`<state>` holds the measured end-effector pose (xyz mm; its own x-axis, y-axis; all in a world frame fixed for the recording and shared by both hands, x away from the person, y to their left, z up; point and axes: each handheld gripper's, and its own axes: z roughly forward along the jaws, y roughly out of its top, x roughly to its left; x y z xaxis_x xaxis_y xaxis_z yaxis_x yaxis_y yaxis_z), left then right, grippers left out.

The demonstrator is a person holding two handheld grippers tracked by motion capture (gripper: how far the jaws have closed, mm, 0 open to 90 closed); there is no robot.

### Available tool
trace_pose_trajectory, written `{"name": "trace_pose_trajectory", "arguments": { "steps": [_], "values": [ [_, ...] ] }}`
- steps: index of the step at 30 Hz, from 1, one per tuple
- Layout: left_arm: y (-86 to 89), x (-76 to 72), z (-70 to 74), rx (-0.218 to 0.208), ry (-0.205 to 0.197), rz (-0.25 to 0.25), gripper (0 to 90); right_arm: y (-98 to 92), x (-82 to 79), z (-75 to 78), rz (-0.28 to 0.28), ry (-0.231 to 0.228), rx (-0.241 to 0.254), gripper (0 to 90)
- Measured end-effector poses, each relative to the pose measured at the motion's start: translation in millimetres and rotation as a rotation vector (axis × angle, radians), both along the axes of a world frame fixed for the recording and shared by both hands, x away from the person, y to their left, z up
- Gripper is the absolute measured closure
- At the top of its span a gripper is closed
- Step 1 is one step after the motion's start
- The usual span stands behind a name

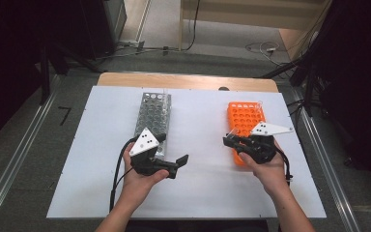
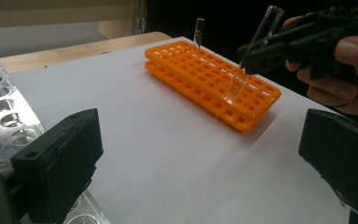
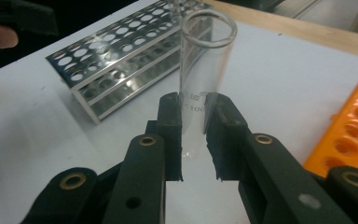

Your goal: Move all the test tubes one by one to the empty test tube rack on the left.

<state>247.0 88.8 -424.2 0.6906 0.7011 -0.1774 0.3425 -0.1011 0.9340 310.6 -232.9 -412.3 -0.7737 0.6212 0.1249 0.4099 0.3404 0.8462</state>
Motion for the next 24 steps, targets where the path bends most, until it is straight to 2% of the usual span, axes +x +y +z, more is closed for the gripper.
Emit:
{"name": "trace_pose_trajectory", "arguments": {
  "steps": [6,13,17,19,21,22,23,24],
  "values": [
    [-5.3,-0.3,0.3,-0.001,-0.005,-0.016,0.0,17.8,-12.8,-8.2,0.058,0.015,-0.008,73.8],
    [-11.0,-4.8,7.3,-0.010,-0.016,-0.034,1.8,41.4,-24.7,-15.9,0.122,0.011,-0.040,73.8],
    [-17.2,-7.9,8.8,0.007,-0.009,-0.021,14.1,55.3,-33.2,-18.4,0.165,0.024,-0.041,73.8],
    [-21.3,-8.3,7.7,-0.009,0.005,-0.050,20.0,58.8,-35.7,-18.5,0.172,0.027,-0.046,73.8],
    [-22.9,-8.5,7.4,-0.009,0.009,-0.056,21.8,60.2,-36.3,-18.8,0.177,0.027,-0.049,73.8],
    [-25.7,-8.8,6.8,-0.016,0.011,-0.072,27.3,63.3,-37.6,-19.8,0.182,0.031,-0.056,73.8],
    [-25.7,-8.8,6.8,-0.016,0.011,-0.072,29.7,64.7,-38.3,-20.4,0.187,0.030,-0.060,73.8],
    [-29.2,-9.8,6.8,-0.011,0.005,-0.094,32.1,66.3,-39.3,-20.9,0.190,0.033,-0.062,73.8]
  ]
}}
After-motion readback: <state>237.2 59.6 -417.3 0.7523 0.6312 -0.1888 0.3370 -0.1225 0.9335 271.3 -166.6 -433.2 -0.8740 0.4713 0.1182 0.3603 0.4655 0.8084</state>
